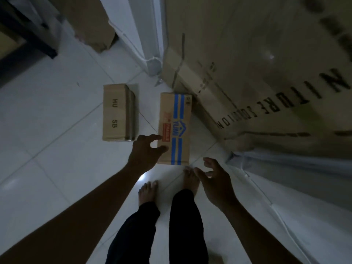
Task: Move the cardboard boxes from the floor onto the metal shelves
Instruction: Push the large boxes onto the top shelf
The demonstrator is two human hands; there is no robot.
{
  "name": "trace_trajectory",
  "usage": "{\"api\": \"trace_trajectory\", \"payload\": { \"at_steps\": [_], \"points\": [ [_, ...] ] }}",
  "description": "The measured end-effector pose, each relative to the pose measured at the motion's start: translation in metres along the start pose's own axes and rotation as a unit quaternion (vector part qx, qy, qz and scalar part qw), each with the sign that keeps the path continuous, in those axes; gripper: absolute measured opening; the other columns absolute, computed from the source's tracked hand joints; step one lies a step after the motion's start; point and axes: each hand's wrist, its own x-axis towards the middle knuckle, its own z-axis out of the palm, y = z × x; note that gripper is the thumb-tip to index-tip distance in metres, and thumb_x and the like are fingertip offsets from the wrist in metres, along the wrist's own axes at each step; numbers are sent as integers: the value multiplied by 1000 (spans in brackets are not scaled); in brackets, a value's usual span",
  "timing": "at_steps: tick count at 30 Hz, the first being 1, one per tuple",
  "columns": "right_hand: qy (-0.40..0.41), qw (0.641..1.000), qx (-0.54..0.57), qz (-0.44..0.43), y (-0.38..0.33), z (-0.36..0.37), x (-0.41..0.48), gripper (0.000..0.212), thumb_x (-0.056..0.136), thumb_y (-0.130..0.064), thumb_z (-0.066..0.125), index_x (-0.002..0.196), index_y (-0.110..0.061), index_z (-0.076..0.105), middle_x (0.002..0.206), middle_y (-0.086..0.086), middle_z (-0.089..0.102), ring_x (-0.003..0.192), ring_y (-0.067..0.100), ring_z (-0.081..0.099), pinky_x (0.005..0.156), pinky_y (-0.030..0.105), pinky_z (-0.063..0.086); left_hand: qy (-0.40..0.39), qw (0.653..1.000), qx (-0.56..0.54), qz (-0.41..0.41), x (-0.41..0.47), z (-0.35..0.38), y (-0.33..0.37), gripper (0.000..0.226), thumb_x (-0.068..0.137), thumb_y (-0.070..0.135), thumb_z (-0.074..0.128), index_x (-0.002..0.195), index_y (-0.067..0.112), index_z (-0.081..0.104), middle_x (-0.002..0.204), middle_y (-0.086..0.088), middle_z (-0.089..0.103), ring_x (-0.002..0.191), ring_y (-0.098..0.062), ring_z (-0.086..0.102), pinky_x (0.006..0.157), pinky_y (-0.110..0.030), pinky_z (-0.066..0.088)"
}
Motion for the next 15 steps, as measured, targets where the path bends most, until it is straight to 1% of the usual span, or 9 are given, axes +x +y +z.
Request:
{"api": "trace_trajectory", "payload": {
  "at_steps": [1,2,3,4,7,9,12,14,15],
  "points": [
    [-14,1000,-4,13,11,8,19,56,92,-50,65,143,-32,49,141,-5,57,112,9,60,85,27,50,-1,1000,18,-6,22,12,-7,55,83,40,77,133,27,59,138,-7,50,102,-5,56,75,-6,48],
    [-28,999,-6,23,21,16,37,58,92,-50,65,145,-32,47,143,-5,56,109,7,59,85,26,50,-6,999,27,-17,44,24,-12,66,81,45,78,139,27,53,145,-10,47,120,-17,54,95,-22,50],
    [-41,999,-6,28,29,23,53,60,92,-51,64,147,-32,45,144,-5,55,106,4,58,84,24,48,-13,999,26,-33,65,36,-16,80,77,50,80,145,27,46,148,-13,43,134,-28,46,107,-40,46],
    [-53,998,-5,29,36,30,69,63,92,-51,64,149,-33,43,146,-5,54,105,3,57,85,25,48,-18,999,18,-46,84,48,-19,93,73,54,81,150,26,37,151,-14,39,140,-35,38,112,-51,39],
    [-82,996,-10,41,50,46,114,69,93,-51,62,154,-33,35,154,-3,46,122,13,57,99,37,50,-5,997,54,-47,127,86,-21,117,65,67,78,155,27,16,157,-10,22,145,-42,15,116,-57,23],
    [-100,994,-2,52,56,54,136,73,92,-50,64,156,-33,32,157,-4,43,129,17,54,104,41,48,7,997,48,-60,143,110,-18,126,58,72,79,154,33,7,158,-8,11,145,-43,10,114,-64,22],
    [-119,991,5,56,59,59,155,75,91,-49,66,156,-34,32,157,-5,41,130,17,52,104,40,48,9,991,63,-114,153,136,-15,144,46,82,77,146,44,-20,161,-4,-22,148,-46,-9,106,-81,13],
    [-131,990,-1,55,61,59,159,75,91,-48,67,156,-34,32,157,-5,42,131,17,52,103,38,48,12,987,95,-132,153,143,-14,150,46,84,75,140,43,-34,155,-4,-40,147,-45,-23,103,-82,4],
    [-137,989,-3,56,62,58,159,75,91,-48,67,156,-35,32,157,-5,42,132,18,51,103,38,48,19,985,104,-136,152,144,-14,152,47,82,77,139,42,-36,154,-5,-42,147,-45,-23,103,-82,4]
  ]
}}
